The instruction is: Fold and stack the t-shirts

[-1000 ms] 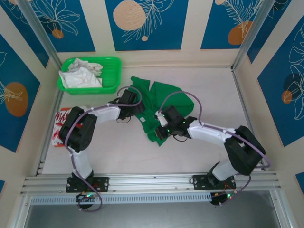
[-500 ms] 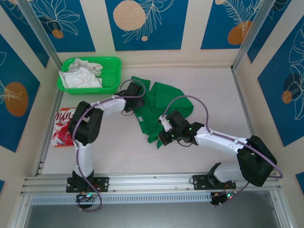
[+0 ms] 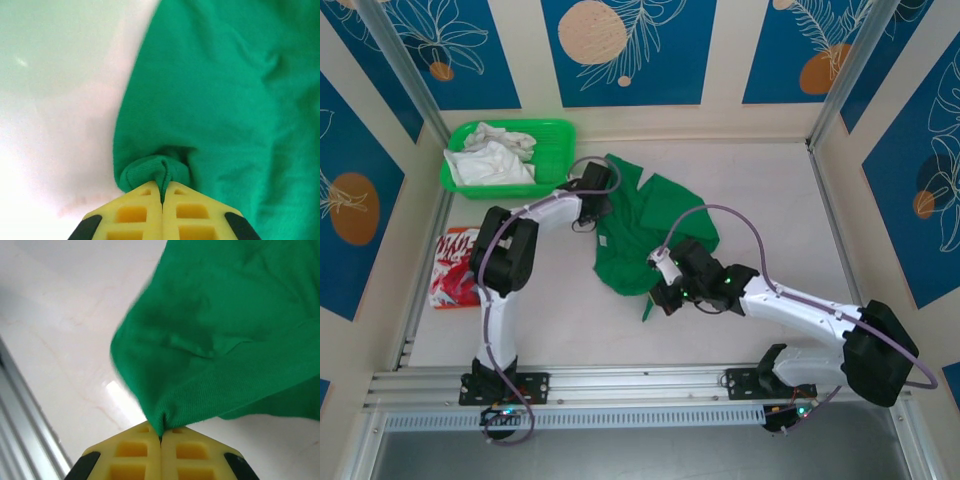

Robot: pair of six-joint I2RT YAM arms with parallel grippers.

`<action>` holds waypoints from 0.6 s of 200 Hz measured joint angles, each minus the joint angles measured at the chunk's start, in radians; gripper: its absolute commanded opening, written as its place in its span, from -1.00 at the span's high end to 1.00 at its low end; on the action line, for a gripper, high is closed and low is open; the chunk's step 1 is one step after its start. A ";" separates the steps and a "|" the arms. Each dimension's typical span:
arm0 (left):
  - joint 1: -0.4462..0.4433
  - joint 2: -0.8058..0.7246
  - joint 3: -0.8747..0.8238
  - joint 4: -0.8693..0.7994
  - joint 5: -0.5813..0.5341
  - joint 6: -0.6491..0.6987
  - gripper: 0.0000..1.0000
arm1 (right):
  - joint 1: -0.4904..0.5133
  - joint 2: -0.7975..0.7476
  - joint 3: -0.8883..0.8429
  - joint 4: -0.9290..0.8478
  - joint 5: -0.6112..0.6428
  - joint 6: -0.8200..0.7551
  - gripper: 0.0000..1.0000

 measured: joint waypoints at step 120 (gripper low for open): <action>0.080 0.019 0.114 -0.033 0.014 0.150 -1.00 | 0.052 0.080 0.044 0.079 -0.100 -0.041 -0.74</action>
